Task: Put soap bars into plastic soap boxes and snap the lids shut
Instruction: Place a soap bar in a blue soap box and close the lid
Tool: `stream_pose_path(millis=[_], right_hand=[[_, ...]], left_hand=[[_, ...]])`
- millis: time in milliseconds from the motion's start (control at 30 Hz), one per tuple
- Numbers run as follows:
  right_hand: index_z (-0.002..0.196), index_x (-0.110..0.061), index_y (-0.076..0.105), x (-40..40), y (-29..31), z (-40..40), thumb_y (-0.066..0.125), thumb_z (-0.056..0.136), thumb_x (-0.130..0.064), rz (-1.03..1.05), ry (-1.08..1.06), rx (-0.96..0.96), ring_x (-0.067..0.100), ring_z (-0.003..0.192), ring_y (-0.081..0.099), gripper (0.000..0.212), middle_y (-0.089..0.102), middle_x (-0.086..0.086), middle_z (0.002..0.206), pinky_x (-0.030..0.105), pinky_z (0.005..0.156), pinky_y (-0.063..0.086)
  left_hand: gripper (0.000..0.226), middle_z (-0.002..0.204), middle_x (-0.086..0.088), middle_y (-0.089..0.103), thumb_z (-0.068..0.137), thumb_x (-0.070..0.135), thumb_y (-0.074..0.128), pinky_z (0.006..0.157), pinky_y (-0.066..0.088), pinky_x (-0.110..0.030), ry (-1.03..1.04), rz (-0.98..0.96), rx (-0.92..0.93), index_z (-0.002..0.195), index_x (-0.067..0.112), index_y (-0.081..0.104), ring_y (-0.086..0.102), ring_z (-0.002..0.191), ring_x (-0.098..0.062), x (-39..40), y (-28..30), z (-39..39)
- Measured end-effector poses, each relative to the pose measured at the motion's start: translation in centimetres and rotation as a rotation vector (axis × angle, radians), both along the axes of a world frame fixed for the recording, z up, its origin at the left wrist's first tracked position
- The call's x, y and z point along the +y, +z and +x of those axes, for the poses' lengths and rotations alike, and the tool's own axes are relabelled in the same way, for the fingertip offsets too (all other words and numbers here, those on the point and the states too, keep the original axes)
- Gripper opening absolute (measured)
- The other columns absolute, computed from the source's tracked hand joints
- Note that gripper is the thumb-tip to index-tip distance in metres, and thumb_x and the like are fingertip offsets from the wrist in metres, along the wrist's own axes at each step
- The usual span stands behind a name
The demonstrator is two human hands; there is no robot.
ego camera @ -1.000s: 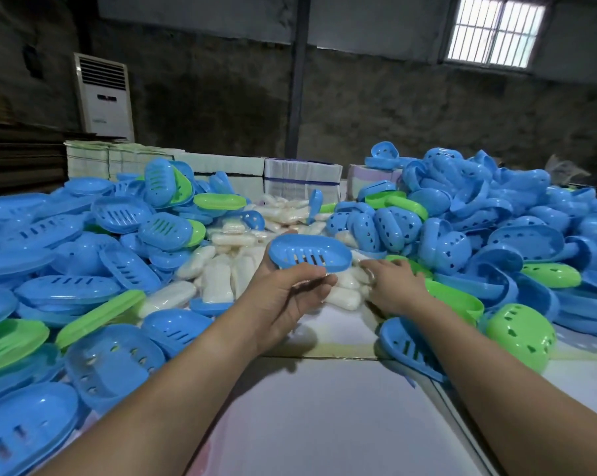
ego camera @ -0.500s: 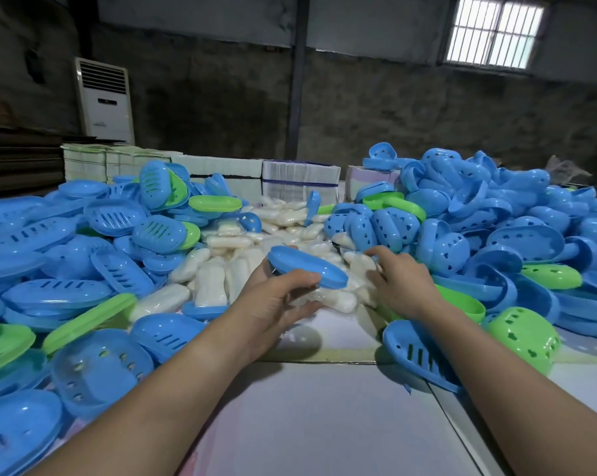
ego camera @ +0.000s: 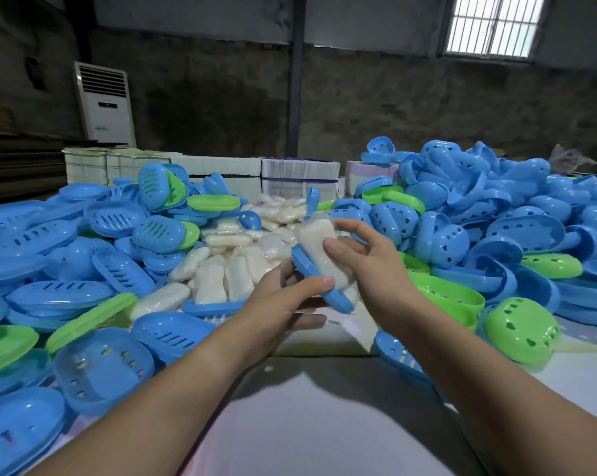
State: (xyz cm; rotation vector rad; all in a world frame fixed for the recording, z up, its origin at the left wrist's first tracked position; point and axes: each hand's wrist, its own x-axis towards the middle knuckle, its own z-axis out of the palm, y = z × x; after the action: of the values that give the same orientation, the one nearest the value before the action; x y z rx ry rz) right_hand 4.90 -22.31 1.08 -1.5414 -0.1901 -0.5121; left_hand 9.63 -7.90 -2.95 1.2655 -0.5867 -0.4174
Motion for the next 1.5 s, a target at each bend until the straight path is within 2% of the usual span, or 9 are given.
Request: stream_pose_path(millis=[167,267,533,867,1000,1133,1267,1367,1500], right_hand=[[0.105,-0.018,0.066,0.8,-0.2,-0.1,0.069,0.091,-0.009,-0.081,-0.082,-0.045,0.018,0.094,0.068,0.018,0.073,0.009,0.103,0.031,0.085,0.057],[0.096,-0.021,0.069,1.0,-0.3,-0.1,0.063,0.094,-0.008,-0.097,-0.034,-0.003,0.009,0.089,0.066,0.013,0.072,-0.004,0.093,0.021,0.080,0.054],[0.102,-0.017,0.075,-0.4,0.5,-0.6,0.060,0.093,-0.002,-0.239,0.045,0.055,0.017,0.094,0.071,0.023,0.076,0.011,0.100,0.026,0.087,0.055],[0.096,-0.032,0.075,-1.8,0.8,-0.1,0.066,0.091,-0.006,-0.485,0.048,0.008,0.012,0.103,0.068,0.027,0.075,-0.005,0.101,0.038,0.100,0.052],[0.104,-0.031,0.073,-2.3,0.6,0.1,0.068,0.091,-0.010,-0.493,0.084,0.023,0.006,0.104,0.067,0.025,0.074,-0.010,0.104,0.026,0.096,0.052],[0.108,-0.032,0.071,-6.1,0.8,1.0,0.067,0.089,-0.013,-0.419,-0.335,-0.007,0.007,0.095,0.064,0.027,0.071,-0.009,0.102,0.025,0.086,0.051],[0.130,-0.025,0.060,-12.1,-0.2,1.7,0.057,0.089,-0.015,-0.815,-0.859,0.265,0.028,0.117,0.051,0.043,0.059,0.008,0.126,0.041,0.097,0.045],[0.140,-0.029,0.048,-14.5,-1.5,2.3,0.053,0.091,-0.025,-0.997,-0.976,0.478,0.038,0.127,0.036,0.049,0.044,0.014,0.138,0.047,0.099,0.037],[0.142,-0.030,0.038,-15.5,-1.4,3.3,0.050,0.092,-0.027,-0.941,-0.988,0.584,0.042,0.131,0.030,0.052,0.030,0.018,0.147,0.052,0.103,0.033]], left_hand=[[0.053,0.105,-0.001,0.078,0.069,0.029,0.085,0.069,0.058,-0.024,0.054,-0.056,0.023,0.117,0.021,0.065,0.077,0.093,-0.018,-0.1,0.1,-0.3],[0.056,0.110,-0.002,0.077,0.074,0.025,0.087,0.071,0.058,-0.023,0.055,-0.125,0.044,0.124,0.016,0.064,0.077,0.095,-0.021,-0.1,0.2,-0.5],[0.060,0.117,-0.013,0.075,0.079,0.019,0.074,0.075,0.060,-0.026,0.006,-0.281,0.171,0.134,0.002,0.058,0.075,0.102,-0.027,-0.2,0.6,-0.9],[0.062,0.121,-0.020,0.072,0.077,0.014,0.073,0.079,0.062,-0.030,-0.013,-0.323,0.249,0.134,-0.003,0.056,0.071,0.112,-0.032,0.0,0.8,-1.4],[0.057,0.122,-0.021,0.072,0.074,0.014,0.075,0.081,0.063,-0.033,0.010,-0.315,0.259,0.127,-0.001,0.060,0.072,0.110,-0.033,-0.1,0.8,-1.2],[0.054,0.111,-0.017,0.076,0.061,0.018,0.081,0.075,0.064,-0.033,0.066,-0.349,0.297,0.111,0.004,0.063,0.075,0.101,-0.034,0.1,0.9,-0.9],[0.058,0.116,-0.023,0.073,0.068,0.017,0.078,0.077,0.064,-0.035,0.048,-0.365,0.351,0.120,0.003,0.058,0.074,0.102,-0.037,0.0,0.8,-1.1],[0.061,0.118,-0.024,0.072,0.071,0.015,0.077,0.074,0.064,-0.034,0.053,-0.361,0.365,0.127,0.000,0.057,0.074,0.103,-0.038,-0.1,0.8,-1.4],[0.054,0.120,-0.026,0.071,0.069,0.015,0.077,0.066,0.063,-0.030,0.069,-0.377,0.362,0.118,0.001,0.059,0.075,0.100,-0.035,-0.5,1.1,-1.6]])
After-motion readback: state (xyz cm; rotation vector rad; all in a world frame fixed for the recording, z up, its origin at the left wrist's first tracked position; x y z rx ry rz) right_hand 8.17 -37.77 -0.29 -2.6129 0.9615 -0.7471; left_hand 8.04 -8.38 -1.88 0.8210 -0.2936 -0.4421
